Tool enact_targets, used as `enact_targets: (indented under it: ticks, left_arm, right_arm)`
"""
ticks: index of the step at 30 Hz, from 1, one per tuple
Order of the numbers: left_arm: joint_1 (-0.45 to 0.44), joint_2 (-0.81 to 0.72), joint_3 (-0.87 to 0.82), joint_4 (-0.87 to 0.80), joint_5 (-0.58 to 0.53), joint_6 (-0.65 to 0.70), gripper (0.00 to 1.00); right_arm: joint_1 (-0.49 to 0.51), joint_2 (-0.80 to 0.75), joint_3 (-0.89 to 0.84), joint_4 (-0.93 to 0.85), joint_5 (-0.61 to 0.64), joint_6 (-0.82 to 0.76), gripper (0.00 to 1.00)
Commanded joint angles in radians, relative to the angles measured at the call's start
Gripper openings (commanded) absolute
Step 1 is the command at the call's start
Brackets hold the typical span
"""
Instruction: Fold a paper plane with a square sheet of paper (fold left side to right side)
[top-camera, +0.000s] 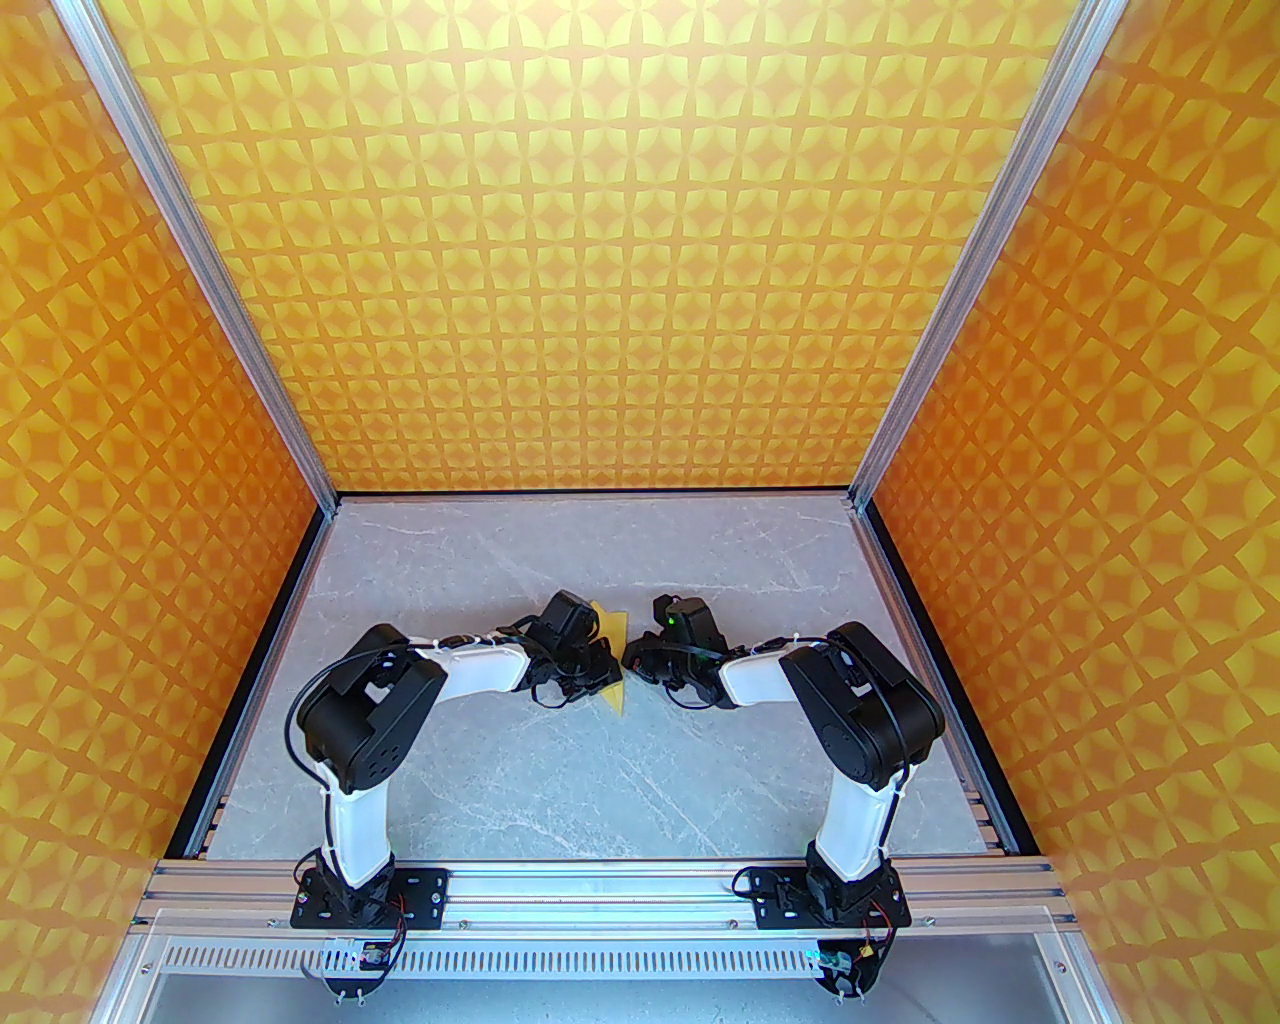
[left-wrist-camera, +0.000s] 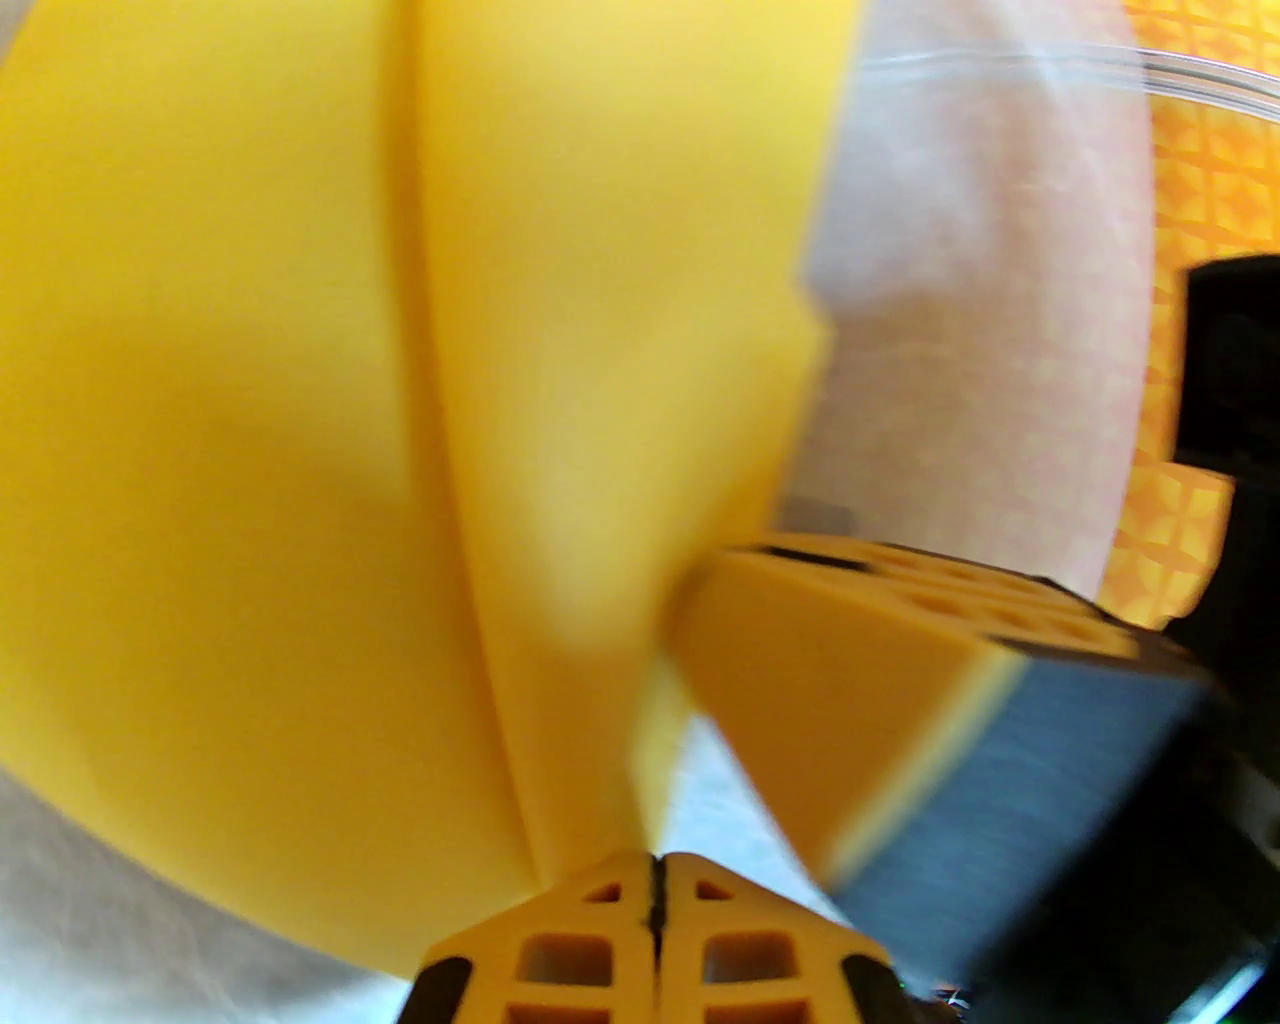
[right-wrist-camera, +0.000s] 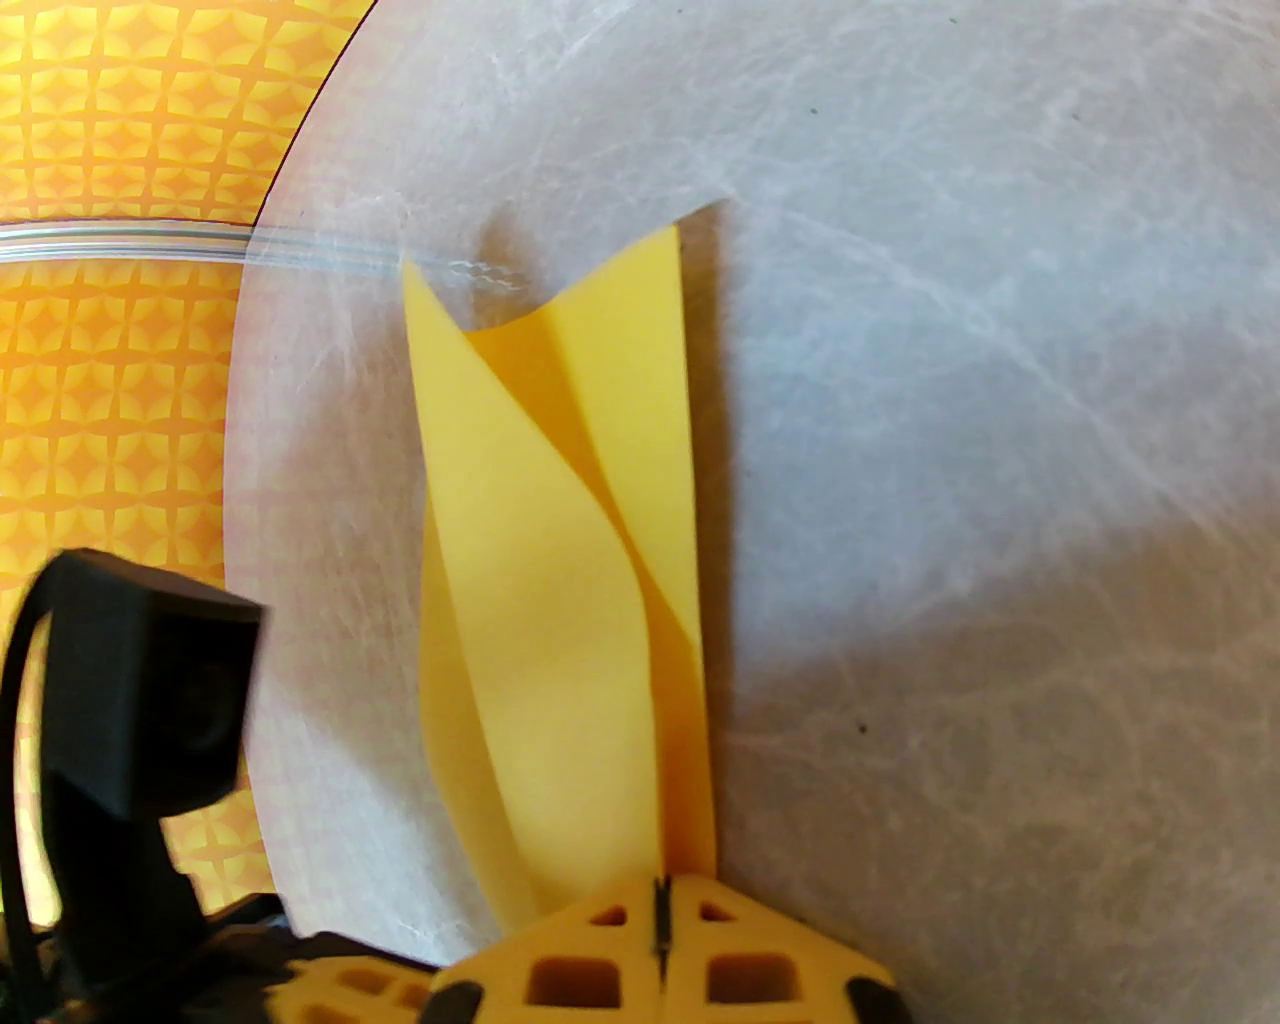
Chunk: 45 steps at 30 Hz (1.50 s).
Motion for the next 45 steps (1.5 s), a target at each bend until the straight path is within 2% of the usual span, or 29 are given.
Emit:
enact_targets:
  ticks: [1, 15, 18, 29, 45]
  left_arm:
    - [-0.001, 0.017, 0.002, -0.008, -0.005, 0.004, 0.00]
    - [0.015, -0.065, 0.024, -0.041, -0.014, 0.038, 0.01]
    - [0.066, -0.072, 0.040, -0.043, -0.008, 0.049, 0.02]
    - [0.106, 0.019, 0.145, -0.059, 0.020, 0.085, 0.04]
    - [0.107, 0.097, 0.156, -0.088, 0.015, 0.085, 0.05]
  right_arm:
    - [0.004, 0.056, -0.014, -0.012, 0.022, 0.004, 0.00]
    - [0.003, 0.057, -0.016, -0.017, 0.022, -0.001, 0.00]
    - [0.003, 0.056, -0.016, -0.018, 0.022, -0.002, 0.00]
    - [0.003, 0.057, -0.016, -0.016, 0.022, -0.002, 0.00]
    - [0.003, 0.056, -0.015, -0.018, 0.022, 0.001, 0.00]
